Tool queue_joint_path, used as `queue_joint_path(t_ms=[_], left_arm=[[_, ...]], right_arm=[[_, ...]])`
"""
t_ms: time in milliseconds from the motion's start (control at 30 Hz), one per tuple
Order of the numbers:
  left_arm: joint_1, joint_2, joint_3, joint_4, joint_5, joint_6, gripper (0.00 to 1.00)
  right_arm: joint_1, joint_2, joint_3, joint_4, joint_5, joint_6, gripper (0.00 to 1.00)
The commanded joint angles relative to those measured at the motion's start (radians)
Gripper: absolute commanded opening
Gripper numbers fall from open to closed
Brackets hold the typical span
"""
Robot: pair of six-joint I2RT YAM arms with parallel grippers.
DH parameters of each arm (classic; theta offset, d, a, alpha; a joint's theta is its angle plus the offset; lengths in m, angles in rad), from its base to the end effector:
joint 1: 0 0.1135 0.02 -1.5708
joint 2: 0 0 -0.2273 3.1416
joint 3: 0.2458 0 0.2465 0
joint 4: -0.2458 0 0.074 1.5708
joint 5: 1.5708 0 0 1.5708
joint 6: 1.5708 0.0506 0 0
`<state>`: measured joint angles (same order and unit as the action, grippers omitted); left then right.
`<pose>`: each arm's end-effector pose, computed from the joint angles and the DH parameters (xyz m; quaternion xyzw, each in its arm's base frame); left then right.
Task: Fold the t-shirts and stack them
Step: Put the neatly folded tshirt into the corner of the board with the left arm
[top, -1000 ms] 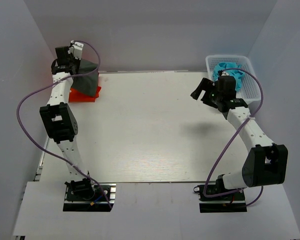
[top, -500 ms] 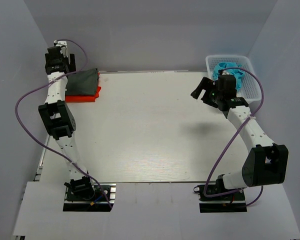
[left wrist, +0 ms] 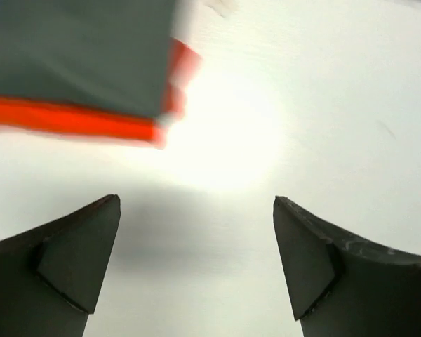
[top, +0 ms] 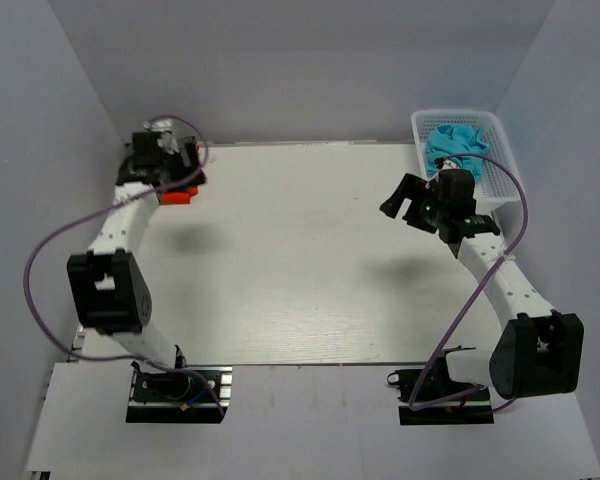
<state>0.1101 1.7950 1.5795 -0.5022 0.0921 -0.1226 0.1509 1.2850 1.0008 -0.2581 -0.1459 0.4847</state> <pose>0.4086 0.0405 0.2608 -0.0867 0.9055 -0.0445 0.4130 0.3039 0.0536 0.2581 0.1089 0.8622 0.2136 0.4462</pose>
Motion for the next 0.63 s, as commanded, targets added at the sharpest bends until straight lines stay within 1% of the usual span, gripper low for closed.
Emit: queue_joint_path(t_ms=[0, 33, 67, 100, 133, 167, 200, 233, 267, 333, 433, 533, 600], left_arm=[[-0.194, -0.284, -0.307, 0.203, 0.098, -0.197, 1.0], [-0.232, -0.365, -0.37, 0.265, 0.1, -0.224, 1.0], [-0.271, -0.396, -0.466, 0.277, 0.086, -0.257, 1.0], [-0.342, -0.419, -0.504, 0.277, 0.072, -0.305, 1.0], [-0.38, -0.439, -0.538, 0.277, 0.004, -0.333, 1.0], [-0.416, -0.474, -0.609, 0.277, -0.024, -0.351, 1.0], [-0.481, -0.488, -0.646, 0.277, -0.047, -0.36, 1.0], [-0.509, -0.503, -0.68, 0.29, -0.101, -0.361, 1.0], [-0.533, -0.52, -0.747, 0.324, -0.11, -0.361, 1.0], [-0.584, -0.572, -0.811, 0.355, -0.15, -0.37, 1.0], [-0.616, -0.597, -0.811, 0.369, -0.231, -0.355, 1.0], [-0.642, -0.586, -0.759, 0.353, -0.299, -0.333, 1.0], [-0.655, -0.562, -0.748, 0.353, -0.299, -0.305, 1.0]], right_arm=[[-0.007, -0.041, -0.048, 0.037, -0.023, -0.043, 0.9], [-0.004, -0.047, -0.056, 0.034, -0.027, -0.046, 0.9], [-0.004, -0.056, -0.085, 0.03, -0.029, -0.051, 0.9], [-0.004, -0.062, -0.096, 0.033, -0.034, -0.052, 0.9], [-0.004, -0.072, -0.109, 0.045, -0.058, -0.049, 0.9], [-0.004, -0.075, -0.149, 0.049, -0.064, -0.051, 0.9], [-0.002, -0.096, -0.166, 0.057, -0.066, -0.041, 0.9], [-0.005, -0.099, -0.192, 0.078, -0.078, -0.035, 0.9], [-0.002, -0.108, -0.208, 0.088, -0.081, -0.023, 0.9], [-0.002, -0.138, -0.26, 0.121, -0.087, -0.008, 0.9], [-0.002, -0.171, -0.304, 0.149, -0.086, -0.006, 0.9], [-0.004, -0.176, -0.317, 0.155, -0.092, -0.023, 0.9], [-0.005, -0.181, -0.321, 0.171, -0.104, -0.034, 0.9]])
